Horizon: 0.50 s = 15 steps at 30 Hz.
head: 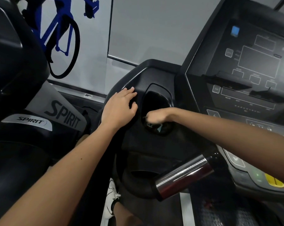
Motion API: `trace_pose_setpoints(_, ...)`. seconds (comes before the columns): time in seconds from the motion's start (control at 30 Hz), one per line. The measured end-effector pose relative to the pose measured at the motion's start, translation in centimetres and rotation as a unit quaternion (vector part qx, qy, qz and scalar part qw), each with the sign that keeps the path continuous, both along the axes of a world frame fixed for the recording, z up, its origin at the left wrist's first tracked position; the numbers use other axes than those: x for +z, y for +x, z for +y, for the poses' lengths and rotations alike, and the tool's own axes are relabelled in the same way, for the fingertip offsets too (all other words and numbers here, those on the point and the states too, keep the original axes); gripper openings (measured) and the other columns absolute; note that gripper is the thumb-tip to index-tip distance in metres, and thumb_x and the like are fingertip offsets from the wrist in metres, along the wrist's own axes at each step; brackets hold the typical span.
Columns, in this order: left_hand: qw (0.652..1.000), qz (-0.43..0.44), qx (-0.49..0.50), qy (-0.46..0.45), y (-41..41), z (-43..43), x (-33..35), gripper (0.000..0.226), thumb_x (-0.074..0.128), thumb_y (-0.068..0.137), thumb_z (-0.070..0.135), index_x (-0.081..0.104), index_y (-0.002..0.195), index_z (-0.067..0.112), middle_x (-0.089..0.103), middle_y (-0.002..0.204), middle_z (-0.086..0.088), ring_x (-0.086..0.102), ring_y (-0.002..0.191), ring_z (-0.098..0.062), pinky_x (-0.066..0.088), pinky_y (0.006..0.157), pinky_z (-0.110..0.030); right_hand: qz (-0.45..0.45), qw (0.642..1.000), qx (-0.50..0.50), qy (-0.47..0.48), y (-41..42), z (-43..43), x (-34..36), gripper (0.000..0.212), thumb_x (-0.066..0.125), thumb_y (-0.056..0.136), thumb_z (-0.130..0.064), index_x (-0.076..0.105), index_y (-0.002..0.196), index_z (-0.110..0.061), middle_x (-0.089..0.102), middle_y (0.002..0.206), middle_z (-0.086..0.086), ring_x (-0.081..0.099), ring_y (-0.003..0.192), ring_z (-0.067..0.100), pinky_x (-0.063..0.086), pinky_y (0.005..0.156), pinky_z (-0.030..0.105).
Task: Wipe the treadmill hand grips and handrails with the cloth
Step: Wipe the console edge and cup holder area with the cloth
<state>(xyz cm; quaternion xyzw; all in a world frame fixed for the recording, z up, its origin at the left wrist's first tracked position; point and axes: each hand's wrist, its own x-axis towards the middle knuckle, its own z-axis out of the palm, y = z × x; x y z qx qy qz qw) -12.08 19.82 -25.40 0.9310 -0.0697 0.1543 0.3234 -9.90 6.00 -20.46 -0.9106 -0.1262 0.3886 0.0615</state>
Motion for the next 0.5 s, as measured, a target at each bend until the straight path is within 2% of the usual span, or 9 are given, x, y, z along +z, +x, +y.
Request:
trace_pose_setpoints(0.1,1.0,-0.008,0.006,0.0,-0.1,0.0,0.1,0.043,0.046,0.092,0.024,0.049,0.134,0.02,0.038,0.147,0.009,0.026,0.139,-0.007,0.02,0.115,-0.029,0.047,0.974,-0.13,0.18,-0.7,-1.6,-0.1,0.032,0.032,0.094,0.0,0.061,0.083,-0.007,0.057,0.075,-0.002,0.055,0.063,0.006,0.044,0.056,0.011)
trace_pose_setpoints(0.17,1.0,-0.008,0.004,0.002,-0.1,-0.1,0.1,0.043,0.046,0.092,0.024,0.049,0.134,0.02,0.038,0.147,0.009,0.026,0.139,-0.007,0.021,0.115,-0.03,0.045,0.953,-0.167,0.248,-1.3,-1.8,-0.9,0.033,0.032,0.092,0.002,0.058,0.076,-0.011,0.059,0.078,0.001,0.057,0.069,0.01,0.046,0.062,0.017)
trace_pose_setpoints(0.23,1.0,-0.009,0.006,0.002,-0.1,-0.1,0.1,0.043,0.046,0.092,0.024,0.049,0.134,0.019,0.038,0.147,0.009,0.027,0.139,-0.007,0.021,0.115,-0.03,0.01,0.928,-0.217,0.303,-1.4,-1.2,-2.0,0.025,0.035,0.09,0.003,0.058,0.082,-0.005,0.061,0.08,0.006,0.057,0.072,0.017,0.047,0.063,0.023)
trace_pose_setpoints(0.3,1.0,-0.011,0.006,0.003,-0.1,-0.1,0.1,0.043,0.047,0.092,0.024,0.05,0.134,0.019,0.038,0.147,0.008,0.027,0.139,-0.007,0.021,0.115,-0.03,-0.053,0.89,-0.285,0.353,-1.0,-0.6,-3.4,0.018,0.04,0.089,0.002,0.057,0.095,0.002,0.062,0.089,0.017,0.059,0.081,0.026,0.048,0.069,0.034)
trace_pose_setpoints(0.37,1.0,-0.011,0.007,0.002,-0.1,-0.1,0.1,0.043,0.047,0.092,0.024,0.049,0.134,0.019,0.038,0.147,0.008,0.027,0.139,-0.007,0.021,0.115,-0.029,-0.12,0.879,-0.301,0.351,-0.8,-0.2,-4.1,0.016,0.043,0.089,-0.002,0.054,0.101,0.003,0.062,0.1,0.021,0.059,0.09,0.03,0.049,0.079,0.041)
trace_pose_setpoints(0.43,1.0,-0.01,0.008,0.0,-0.1,-0.1,0.2,0.043,0.047,0.092,0.024,0.05,0.134,0.019,0.038,0.147,0.008,0.027,0.139,-0.007,0.022,0.115,-0.03,-0.155,0.881,-0.274,0.352,-1.0,-0.3,-4.0,0.016,0.046,0.089,-0.003,0.05,0.104,-0.004,0.06,0.098,0.013,0.058,0.093,0.025,0.05,0.08,0.036)
trace_pose_setpoints(0.5,1.0,-0.009,0.009,-0.002,-0.1,-0.1,0.2,0.043,0.047,0.091,0.024,0.05,0.134,0.019,0.039,0.147,0.009,0.027,0.139,-0.006,0.022,0.115,-0.029,-0.166,0.864,-0.252,0.402,-1.2,-0.7,-3.8,0.039,0.049,0.086,0.002,0.041,0.121,-0.012,0.057,0.1,0.006,0.057,0.093,0.018,0.05,0.076,0.029)
